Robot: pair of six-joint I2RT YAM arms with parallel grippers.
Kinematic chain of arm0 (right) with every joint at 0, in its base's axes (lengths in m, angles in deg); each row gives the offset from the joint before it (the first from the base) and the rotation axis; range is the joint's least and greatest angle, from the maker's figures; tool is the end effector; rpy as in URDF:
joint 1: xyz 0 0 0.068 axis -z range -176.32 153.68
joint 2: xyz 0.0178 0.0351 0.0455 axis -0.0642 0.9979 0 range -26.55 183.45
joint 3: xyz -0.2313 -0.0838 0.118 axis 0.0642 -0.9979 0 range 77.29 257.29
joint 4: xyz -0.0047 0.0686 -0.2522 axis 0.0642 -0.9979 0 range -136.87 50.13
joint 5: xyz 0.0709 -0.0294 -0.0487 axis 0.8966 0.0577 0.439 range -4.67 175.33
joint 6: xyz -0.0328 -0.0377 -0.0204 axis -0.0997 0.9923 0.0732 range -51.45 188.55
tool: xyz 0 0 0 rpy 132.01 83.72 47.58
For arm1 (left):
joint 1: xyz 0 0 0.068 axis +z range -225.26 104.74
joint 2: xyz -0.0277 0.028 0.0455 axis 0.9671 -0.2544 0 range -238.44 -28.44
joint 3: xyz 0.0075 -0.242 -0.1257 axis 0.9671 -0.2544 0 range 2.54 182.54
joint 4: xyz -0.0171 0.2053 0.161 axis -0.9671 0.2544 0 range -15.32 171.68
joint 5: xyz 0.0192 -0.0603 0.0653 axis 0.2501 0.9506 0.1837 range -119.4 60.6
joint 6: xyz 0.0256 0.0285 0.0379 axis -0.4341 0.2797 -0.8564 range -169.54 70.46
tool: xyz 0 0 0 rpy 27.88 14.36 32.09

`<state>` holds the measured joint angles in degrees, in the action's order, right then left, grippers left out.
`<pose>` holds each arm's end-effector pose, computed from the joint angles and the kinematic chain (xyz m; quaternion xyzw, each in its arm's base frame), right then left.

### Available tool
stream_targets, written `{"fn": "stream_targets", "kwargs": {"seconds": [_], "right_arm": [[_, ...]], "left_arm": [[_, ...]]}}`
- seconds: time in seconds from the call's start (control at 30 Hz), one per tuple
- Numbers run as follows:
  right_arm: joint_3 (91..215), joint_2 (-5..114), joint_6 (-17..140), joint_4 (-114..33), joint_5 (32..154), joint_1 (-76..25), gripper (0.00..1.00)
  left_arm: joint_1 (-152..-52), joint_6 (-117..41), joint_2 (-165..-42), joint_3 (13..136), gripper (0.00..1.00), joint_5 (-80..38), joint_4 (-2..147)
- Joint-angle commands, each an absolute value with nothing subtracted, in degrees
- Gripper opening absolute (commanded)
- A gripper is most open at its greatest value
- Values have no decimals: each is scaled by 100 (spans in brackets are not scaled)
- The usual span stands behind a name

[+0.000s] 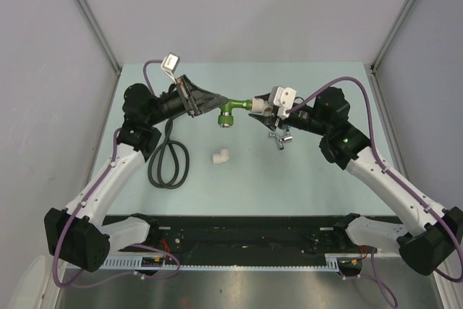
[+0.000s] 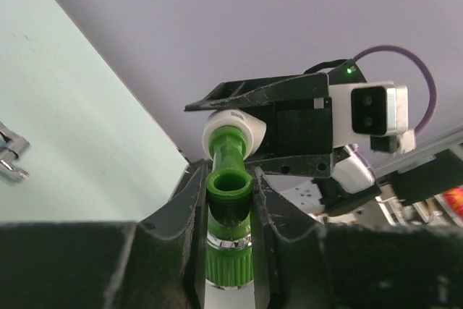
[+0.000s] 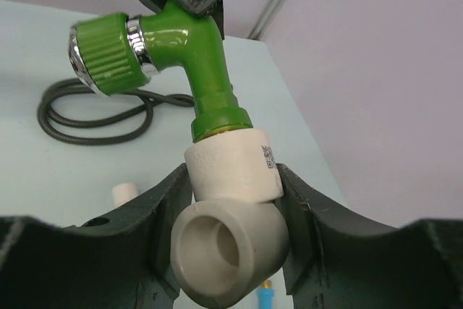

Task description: Install the water faucets

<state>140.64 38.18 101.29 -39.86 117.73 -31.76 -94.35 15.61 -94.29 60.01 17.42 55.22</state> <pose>0.1989 0.1649 0.4039 -0.5465 0.4597 0.2154 0.6660 0.2369 -0.1095 0.3970 0.0542 0.6567 -0.6625 0.3562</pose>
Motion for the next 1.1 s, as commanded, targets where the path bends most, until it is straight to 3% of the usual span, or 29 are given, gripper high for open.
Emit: {"fn": "stream_targets", "kwargs": {"seconds": [0.0, 0.3, 0.73, 1.07], "right_arm": [[14329, 3858, 9064, -3654, 12583, -3121, 0], [14496, 4236, 5321, -1994, 14419, -2357, 0], [14523, 5141, 734, 792, 15204, -2163, 0], [14531, 5422, -210, 293, 15283, -2101, 0]], "left_arm": [[-9416, 421, -9191, 6336, 0, 1648, 5095], [-9486, -2034, -8128, 5958, 0, 1524, 4867], [-9723, -5215, -7108, 5176, 0, 2288, 4971], [-9943, -7379, -6765, 5149, 1, 2632, 6114]]}}
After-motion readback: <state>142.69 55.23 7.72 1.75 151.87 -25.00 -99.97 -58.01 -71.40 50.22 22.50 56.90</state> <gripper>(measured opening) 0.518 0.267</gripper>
